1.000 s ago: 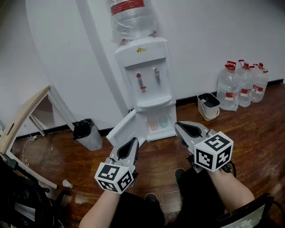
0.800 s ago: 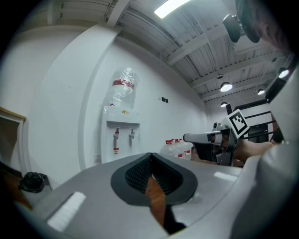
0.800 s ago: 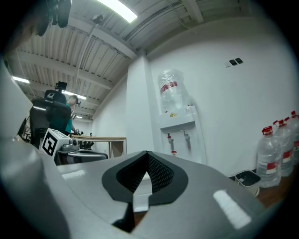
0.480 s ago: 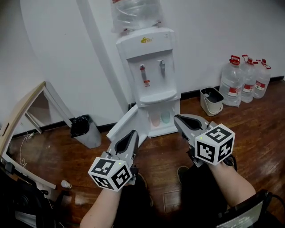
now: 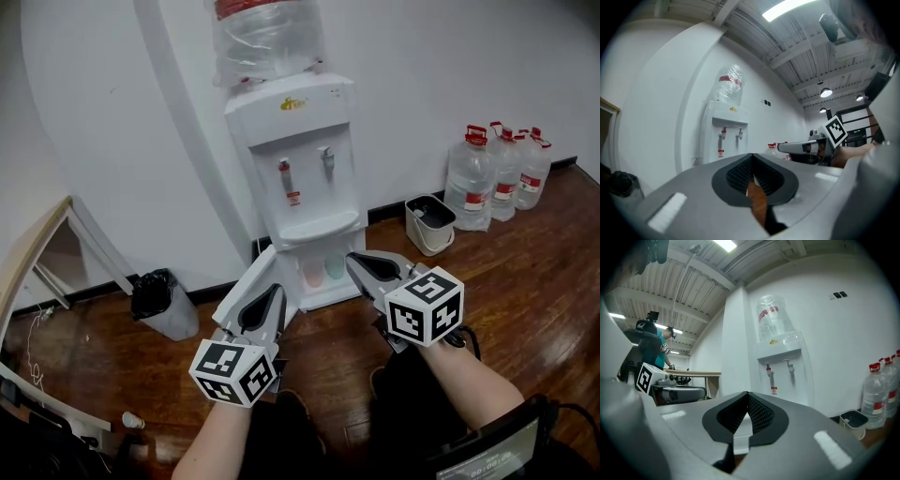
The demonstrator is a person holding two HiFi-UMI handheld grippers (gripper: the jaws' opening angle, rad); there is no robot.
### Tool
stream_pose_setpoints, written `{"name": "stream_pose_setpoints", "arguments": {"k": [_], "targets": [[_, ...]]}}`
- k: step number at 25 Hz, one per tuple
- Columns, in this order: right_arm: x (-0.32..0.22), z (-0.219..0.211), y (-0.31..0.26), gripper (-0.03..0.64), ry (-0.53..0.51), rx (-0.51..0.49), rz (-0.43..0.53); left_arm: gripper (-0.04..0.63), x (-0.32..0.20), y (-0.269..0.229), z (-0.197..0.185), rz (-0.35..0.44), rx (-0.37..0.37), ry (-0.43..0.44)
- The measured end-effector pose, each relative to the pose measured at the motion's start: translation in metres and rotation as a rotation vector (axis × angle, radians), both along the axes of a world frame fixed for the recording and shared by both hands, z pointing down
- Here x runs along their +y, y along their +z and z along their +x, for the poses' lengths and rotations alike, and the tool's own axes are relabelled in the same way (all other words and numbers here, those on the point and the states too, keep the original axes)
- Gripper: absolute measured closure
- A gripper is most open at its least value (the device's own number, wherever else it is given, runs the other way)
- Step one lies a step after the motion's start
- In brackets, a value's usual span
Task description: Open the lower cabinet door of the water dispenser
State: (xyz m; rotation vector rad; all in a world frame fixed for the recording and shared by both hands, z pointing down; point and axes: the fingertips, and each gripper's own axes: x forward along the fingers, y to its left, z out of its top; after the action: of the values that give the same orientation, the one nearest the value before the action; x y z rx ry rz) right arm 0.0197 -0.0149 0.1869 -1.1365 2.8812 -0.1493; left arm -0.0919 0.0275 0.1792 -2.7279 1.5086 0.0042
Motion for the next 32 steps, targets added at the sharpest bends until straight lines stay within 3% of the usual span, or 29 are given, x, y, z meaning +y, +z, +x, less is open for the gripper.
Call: {"name": "stream_pose_setpoints", "arguments": {"k": [13,19,25,28,32], "targets": [[-0.042,-0.025,0.009,0.614,0.008,0.021,-0.018,0.6,-0.057,0.019,-0.019,-0.02,-0.001,0.003],[-0.056,-0.027,-0.007,0.615,0.003,0.02,0.02,0.6,-0.068,0.021,-0.02,-0.041,0.039,0.05],[-0.086,-0.027,-0.006,0.614,-0.003,-0.012,0.028,0.6,-0.095,0.029,-0.015,-0.024,-0.049,0.076],[-0.096,-0.021,-0.013,0.614,0.01,-0.014,0.041,0.6,-0.101,0.014,-0.007,-0.034,-0.03,0.104],[-0.101,-0.017,-0.02,0.614,0.026,-0.006,0.054,0.6,-0.107,-0.009,-0.006,0.011,-0.007,0.113]]}}
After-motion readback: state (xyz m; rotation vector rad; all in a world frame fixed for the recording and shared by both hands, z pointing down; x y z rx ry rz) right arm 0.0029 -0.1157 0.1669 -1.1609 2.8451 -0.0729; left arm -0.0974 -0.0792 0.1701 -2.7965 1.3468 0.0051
